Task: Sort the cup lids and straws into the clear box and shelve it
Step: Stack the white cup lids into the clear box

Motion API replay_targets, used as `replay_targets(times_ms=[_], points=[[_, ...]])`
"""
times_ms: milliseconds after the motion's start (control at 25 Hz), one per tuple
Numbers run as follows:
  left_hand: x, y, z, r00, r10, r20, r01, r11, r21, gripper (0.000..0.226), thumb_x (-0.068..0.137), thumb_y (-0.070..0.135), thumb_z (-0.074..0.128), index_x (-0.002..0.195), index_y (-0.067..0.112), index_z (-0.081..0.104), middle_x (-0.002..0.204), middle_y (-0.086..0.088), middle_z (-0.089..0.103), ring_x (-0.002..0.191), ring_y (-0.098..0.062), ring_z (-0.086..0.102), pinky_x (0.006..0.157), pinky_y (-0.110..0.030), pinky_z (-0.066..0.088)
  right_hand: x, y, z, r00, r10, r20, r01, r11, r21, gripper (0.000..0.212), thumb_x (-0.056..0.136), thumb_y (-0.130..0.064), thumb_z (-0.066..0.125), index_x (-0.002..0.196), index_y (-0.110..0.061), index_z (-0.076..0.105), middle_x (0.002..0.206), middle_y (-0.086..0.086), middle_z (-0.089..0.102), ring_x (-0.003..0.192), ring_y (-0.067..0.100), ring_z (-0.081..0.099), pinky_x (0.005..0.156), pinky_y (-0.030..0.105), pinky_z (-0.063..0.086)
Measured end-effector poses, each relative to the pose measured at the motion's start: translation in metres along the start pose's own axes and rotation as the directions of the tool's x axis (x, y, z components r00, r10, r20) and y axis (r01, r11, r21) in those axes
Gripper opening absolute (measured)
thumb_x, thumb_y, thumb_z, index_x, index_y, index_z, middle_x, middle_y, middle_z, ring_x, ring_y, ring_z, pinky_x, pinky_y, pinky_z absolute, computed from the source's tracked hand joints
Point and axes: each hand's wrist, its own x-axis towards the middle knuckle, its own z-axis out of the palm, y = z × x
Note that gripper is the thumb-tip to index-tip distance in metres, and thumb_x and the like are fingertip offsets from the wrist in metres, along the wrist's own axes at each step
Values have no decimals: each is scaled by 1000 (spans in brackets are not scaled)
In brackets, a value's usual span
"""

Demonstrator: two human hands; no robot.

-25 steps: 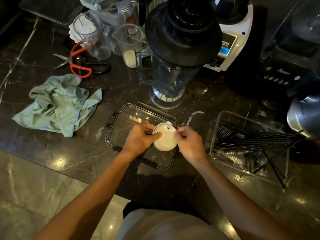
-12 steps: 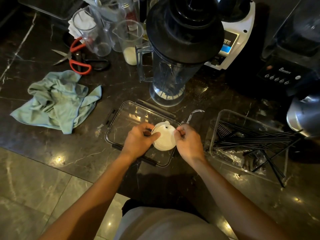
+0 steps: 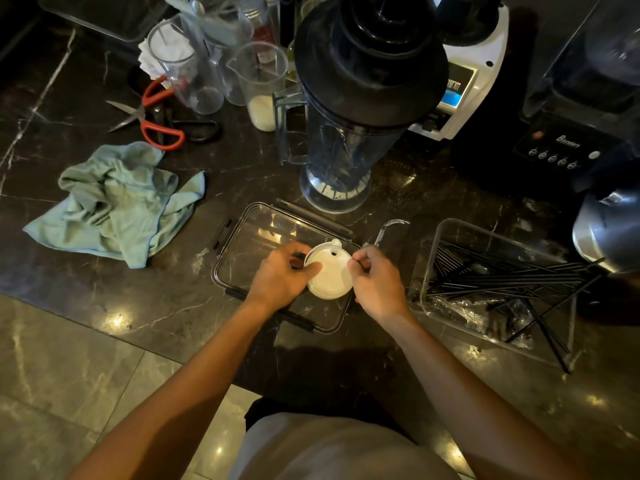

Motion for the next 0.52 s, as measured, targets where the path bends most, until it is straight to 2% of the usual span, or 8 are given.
replay_targets(times_ms=[80,120,240,400,520], points=[[-1,3,3,1000,2,-22,-2,1000,21,31,90,36,75,116,20,69,108,3,75,102,-13,70,91,-44,60,-2,-3,-2,998,-51,-33,49,997,-67,9,104,-21,55,103,-25,62,102,-5,65,91,9,62,68,22,48],[-2,4,4,999,5,-33,-4,999,40,33,90,44,71,115,21,69,107,4,76,101,-13,71,89,-44,60,-4,-4,-1,996,-73,-44,69,994,-89,9,104,-23,54,103,-25,63,101,-5,64,89,7,61,66,20,45],[-7,9,8,998,24,-64,-16,993,114,47,85,59,58,113,22,70,103,6,76,97,-14,72,84,-46,61,-8,-4,0,996,-93,-15,90,989,-116,15,104,-37,54,108,-26,63,104,-8,61,93,6,61,70,24,51],[-8,6,10,995,53,-89,-42,992,121,53,85,66,54,114,24,68,102,8,76,93,-11,73,80,-47,62,-5,0,1,994,-105,-3,104,984,-146,17,104,-37,55,112,-24,63,106,-6,64,97,9,61,69,21,46],[-11,3,12,992,82,-100,-75,995,71,53,86,66,56,114,23,67,102,9,76,94,-8,73,77,-45,63,-4,4,5,980,-199,-15,189,950,-248,23,106,-35,51,117,-20,64,111,-1,64,99,14,62,72,27,48]])
